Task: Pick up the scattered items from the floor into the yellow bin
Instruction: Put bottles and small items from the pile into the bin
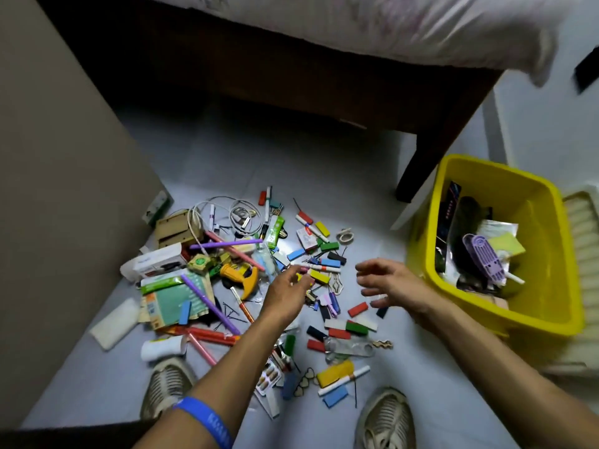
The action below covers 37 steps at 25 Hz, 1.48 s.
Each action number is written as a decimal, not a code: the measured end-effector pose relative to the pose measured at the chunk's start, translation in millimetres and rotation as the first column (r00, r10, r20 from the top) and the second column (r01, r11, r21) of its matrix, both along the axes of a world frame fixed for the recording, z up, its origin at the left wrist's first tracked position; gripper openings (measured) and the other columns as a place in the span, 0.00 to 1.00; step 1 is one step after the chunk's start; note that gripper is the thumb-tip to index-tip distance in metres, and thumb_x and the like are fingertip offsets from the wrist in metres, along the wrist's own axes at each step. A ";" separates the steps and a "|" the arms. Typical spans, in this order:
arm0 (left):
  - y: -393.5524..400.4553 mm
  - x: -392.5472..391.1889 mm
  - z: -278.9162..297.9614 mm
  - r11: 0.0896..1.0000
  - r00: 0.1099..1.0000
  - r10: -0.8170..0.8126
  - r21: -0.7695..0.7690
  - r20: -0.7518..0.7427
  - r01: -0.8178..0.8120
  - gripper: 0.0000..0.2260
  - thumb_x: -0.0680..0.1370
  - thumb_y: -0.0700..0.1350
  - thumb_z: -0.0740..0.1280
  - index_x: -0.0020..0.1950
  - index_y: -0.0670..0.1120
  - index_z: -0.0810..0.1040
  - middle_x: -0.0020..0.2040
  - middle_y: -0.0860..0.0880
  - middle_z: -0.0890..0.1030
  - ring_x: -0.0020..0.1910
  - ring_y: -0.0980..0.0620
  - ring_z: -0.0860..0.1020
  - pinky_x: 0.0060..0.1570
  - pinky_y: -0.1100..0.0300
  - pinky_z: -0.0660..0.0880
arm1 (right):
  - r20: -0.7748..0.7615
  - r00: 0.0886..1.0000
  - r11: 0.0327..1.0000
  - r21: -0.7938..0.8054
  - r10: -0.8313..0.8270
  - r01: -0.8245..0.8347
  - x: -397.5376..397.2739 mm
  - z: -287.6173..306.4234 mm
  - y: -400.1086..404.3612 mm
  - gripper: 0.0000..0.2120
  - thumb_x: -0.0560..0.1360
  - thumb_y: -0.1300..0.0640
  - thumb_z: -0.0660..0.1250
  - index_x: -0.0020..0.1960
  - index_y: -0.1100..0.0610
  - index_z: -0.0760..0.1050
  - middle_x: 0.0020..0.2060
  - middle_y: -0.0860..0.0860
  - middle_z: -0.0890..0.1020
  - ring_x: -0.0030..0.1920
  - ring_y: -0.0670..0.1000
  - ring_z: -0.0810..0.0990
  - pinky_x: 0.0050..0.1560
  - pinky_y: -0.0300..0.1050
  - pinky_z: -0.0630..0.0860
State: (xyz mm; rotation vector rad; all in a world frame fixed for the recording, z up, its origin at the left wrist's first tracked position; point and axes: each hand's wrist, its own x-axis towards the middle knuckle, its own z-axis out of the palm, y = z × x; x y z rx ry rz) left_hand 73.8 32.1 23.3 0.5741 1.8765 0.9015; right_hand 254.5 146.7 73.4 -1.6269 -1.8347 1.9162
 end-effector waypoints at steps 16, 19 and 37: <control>-40.4 23.0 -140.2 0.761 0.616 -0.642 -0.283 -0.457 0.584 0.38 0.71 0.43 0.70 0.76 0.54 0.56 0.69 0.52 0.60 0.62 0.48 0.62 0.53 0.56 0.70 | 0.536 0.802 0.657 0.511 0.261 -0.555 -5.6 -205.2 -82.1 0.30 0.75 0.42 0.65 0.73 0.44 0.58 0.67 0.50 0.66 0.62 0.54 0.66 0.52 0.45 0.76; -33.9 27.4 -138.4 0.883 0.831 -0.467 -0.201 -0.303 0.423 0.34 0.70 0.45 0.72 0.74 0.55 0.62 0.63 0.52 0.65 0.59 0.50 0.66 0.56 0.61 0.68 | 0.359 0.919 0.832 0.451 0.164 -0.324 -14.9 -202.5 -88.9 0.26 0.72 0.50 0.70 0.67 0.43 0.65 0.60 0.46 0.69 0.55 0.51 0.71 0.46 0.42 0.74; 79.0 67.0 51.2 0.968 0.903 -0.071 0.248 0.424 -0.041 0.08 0.82 0.43 0.61 0.55 0.50 0.79 0.46 0.48 0.84 0.41 0.52 0.82 0.37 0.62 0.79 | -0.452 0.445 0.633 -0.502 -0.773 0.590 -12.1 -1.0 17.6 0.12 0.75 0.68 0.58 0.49 0.55 0.75 0.31 0.54 0.82 0.26 0.51 0.81 0.21 0.39 0.73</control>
